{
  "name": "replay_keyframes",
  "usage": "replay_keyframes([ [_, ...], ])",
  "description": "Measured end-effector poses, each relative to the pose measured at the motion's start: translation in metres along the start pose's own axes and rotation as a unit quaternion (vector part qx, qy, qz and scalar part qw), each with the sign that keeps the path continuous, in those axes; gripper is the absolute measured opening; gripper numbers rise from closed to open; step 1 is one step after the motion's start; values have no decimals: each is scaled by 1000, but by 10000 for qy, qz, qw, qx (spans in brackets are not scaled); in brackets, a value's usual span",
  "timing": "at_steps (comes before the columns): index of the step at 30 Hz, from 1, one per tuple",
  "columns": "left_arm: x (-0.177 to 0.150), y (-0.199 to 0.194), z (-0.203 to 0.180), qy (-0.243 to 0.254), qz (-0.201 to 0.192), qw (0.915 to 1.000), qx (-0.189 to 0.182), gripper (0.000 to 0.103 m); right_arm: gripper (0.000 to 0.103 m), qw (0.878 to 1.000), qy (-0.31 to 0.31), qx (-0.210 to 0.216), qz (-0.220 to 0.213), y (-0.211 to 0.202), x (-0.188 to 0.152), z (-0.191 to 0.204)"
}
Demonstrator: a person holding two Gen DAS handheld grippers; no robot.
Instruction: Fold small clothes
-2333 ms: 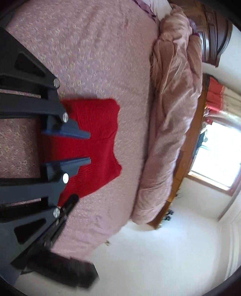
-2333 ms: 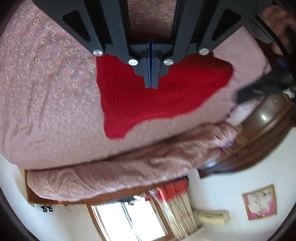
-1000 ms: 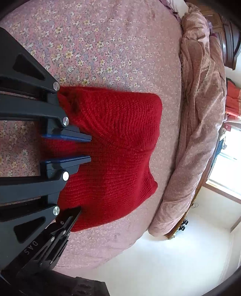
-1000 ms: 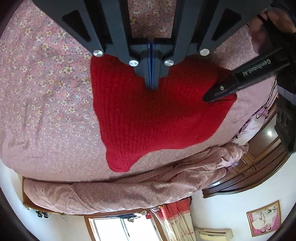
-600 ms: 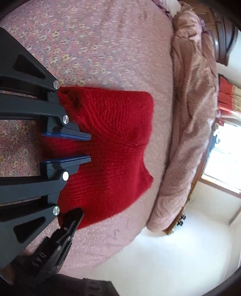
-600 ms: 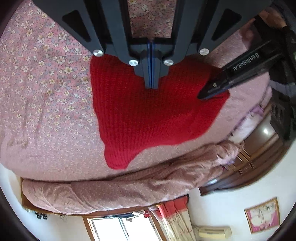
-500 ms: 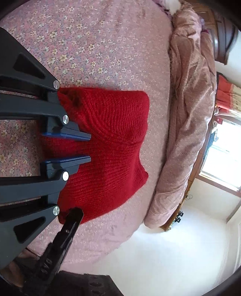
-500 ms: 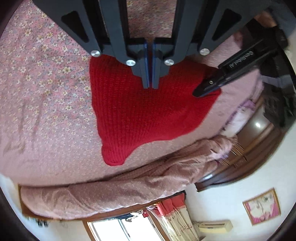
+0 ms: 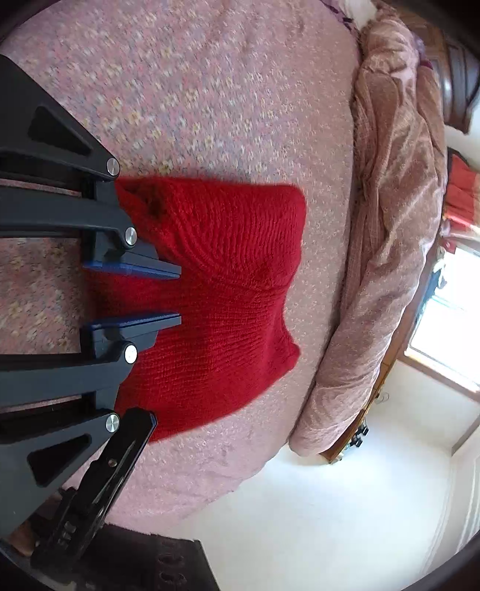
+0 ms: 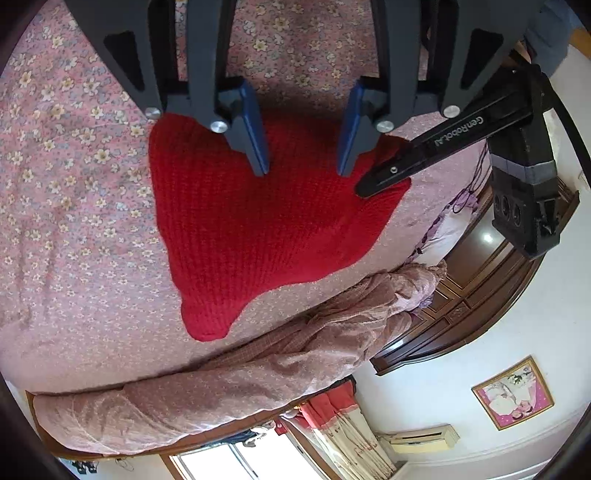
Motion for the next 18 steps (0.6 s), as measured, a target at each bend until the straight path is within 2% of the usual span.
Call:
replay_keyframes([
  [3,17,-28,-1,-236,-210,9986,-420,13,41,9998,217,-30,-33,-10,13,-2],
  [5,26,-36,3,-351,-110,9975,-597,21,51,9985,527,43,-116,-17,25,-6],
  [6,28,-36,7,-410,10,9973,-613,30,61,9979,623,18,-170,-21,28,-9],
  [7,31,-34,14,-485,139,9968,-614,34,64,9970,742,30,-221,-24,33,-13],
  [8,33,-31,22,-562,244,9964,-589,37,64,9961,844,69,-246,-27,36,-16],
  [10,34,-24,39,-717,405,9960,-346,55,66,9949,975,78,-229,-30,40,-24],
  [11,36,-19,49,-829,452,9951,-289,56,67,9949,985,50,-210,-30,41,-27],
  [12,36,-16,54,-931,470,9937,-419,57,67,9949,991,18,-183,-29,42,-30],
  [15,36,-3,66,-1342,734,9826,-1053,73,68,9932,1165,53,18,-22,39,-48],
  [18,33,13,72,-1379,998,9771,-1276,81,68,9884,1457,178,386,-9,34,-70],
])
Point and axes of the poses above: each gripper's, at about its wrist camera, not at the fingertips, and y roughly the way its jaws point, z to its left, x to its top, the point moved 6 cm from there along y, roughly the way its jaws point, and after that the axes turned 6 degrees about -z, right-handed, at the moved point
